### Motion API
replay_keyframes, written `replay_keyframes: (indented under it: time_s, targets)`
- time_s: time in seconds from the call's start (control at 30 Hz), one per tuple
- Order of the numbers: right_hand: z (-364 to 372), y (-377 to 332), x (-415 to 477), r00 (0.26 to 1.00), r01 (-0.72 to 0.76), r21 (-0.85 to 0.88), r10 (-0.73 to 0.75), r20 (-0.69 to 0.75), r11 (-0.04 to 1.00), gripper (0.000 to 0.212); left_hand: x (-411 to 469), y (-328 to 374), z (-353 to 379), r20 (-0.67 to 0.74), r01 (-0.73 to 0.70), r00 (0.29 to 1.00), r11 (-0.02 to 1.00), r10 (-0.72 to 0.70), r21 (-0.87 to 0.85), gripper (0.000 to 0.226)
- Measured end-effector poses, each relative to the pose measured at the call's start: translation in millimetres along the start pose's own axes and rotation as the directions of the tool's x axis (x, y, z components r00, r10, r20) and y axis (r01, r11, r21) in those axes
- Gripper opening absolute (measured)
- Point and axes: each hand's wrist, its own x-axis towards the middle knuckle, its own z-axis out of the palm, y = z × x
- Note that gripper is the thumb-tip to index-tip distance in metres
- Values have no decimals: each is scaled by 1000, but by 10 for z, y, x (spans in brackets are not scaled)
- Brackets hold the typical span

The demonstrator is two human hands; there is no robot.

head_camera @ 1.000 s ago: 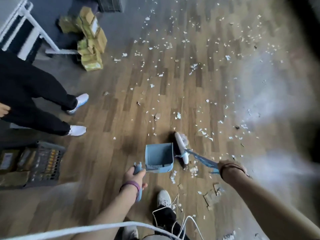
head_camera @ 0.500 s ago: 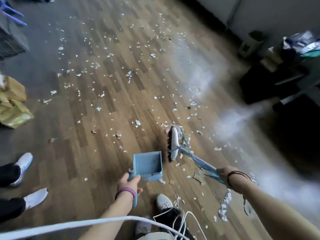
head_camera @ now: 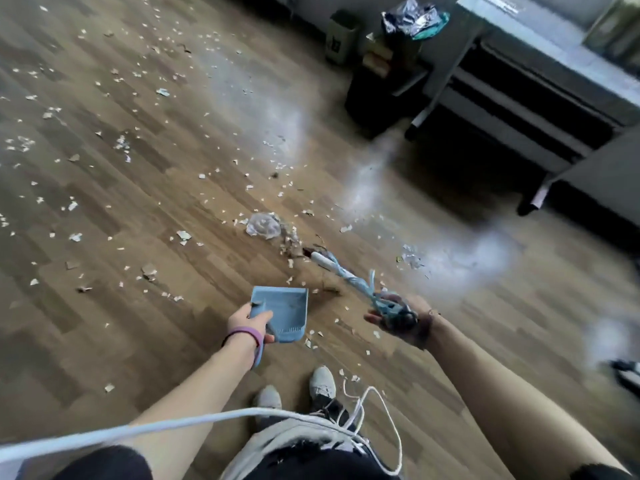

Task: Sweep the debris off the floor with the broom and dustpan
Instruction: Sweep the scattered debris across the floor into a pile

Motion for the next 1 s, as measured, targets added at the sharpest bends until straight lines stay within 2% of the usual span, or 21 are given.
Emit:
replay_keyframes:
  time_s: [0.07,0.17,0.2,0.23,0.27,0.3,0.37,0.5,0.6,0.7,0.8,0.93,1.0]
  targets:
    - [-245,-49,-104,997,76,132,-79,20,988,38,-124,-11,103,38,-12,999,998,9,64,25]
    - [-651,-159,-227,970,243,211,-240,-42,947,30,-267,-55,299,97,-47,995,990,34,137,13]
    - [-787,-174,-252,947,320,120,-316,-54,940,32,-305,-76,391,110,-58,993,986,42,153,10]
    - [-962,-168,-241,914,386,-87,-394,-100,918,31,-344,-97,495,120,-66,992,983,46,172,10]
    - [-1127,-146,-240,873,410,-328,-470,-130,851,25,-380,-124,609,126,-75,991,979,52,190,11]
    - [-1309,-113,-232,838,381,-532,-526,-148,756,17,-424,-151,733,134,-85,989,974,57,210,14]
    - [-1662,-34,-267,783,230,-752,-577,-235,618,12,-511,-232,985,160,-109,985,957,68,267,19]
    - [-2204,176,-426,742,-33,-854,-560,-369,519,31,-715,-407,1413,216,-163,973,908,83,385,23]
    - [-2509,290,-378,726,-147,-885,-559,-400,442,37,-805,-541,1663,248,-186,966,876,79,445,25]
    - [-2737,410,-304,710,-194,-856,-533,-460,479,35,-825,-632,1784,277,-207,959,833,68,513,29]
    - [-2899,519,-153,674,-202,-771,-485,-557,605,39,-814,-610,1819,311,-219,949,800,43,558,28]
    - [-2805,618,174,709,-217,-707,-389,-588,674,41,-726,-425,1719,370,-217,929,783,-18,583,13]
    - [-2579,595,397,742,-214,-704,-356,-568,677,41,-577,-336,1597,374,-205,926,774,-43,598,15]
